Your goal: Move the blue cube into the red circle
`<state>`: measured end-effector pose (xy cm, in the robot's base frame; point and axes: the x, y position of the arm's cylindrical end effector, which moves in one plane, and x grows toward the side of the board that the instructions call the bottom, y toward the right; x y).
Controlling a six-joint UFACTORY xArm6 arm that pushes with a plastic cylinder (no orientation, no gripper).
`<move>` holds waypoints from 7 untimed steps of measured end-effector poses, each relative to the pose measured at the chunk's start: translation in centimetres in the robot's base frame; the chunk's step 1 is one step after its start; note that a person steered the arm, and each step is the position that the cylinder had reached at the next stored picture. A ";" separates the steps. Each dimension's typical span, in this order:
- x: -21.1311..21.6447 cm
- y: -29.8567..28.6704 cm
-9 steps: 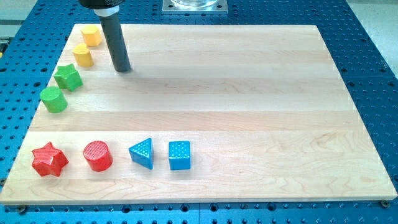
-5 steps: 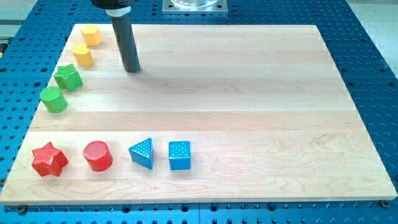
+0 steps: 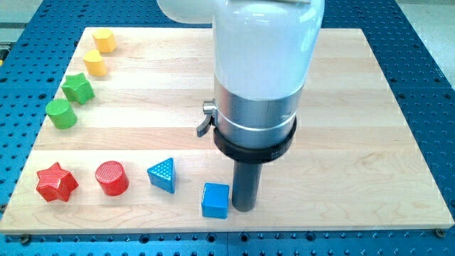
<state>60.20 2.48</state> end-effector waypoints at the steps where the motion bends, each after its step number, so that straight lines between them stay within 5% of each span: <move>1: 1.6 0.2; 7: -1.4 -10.7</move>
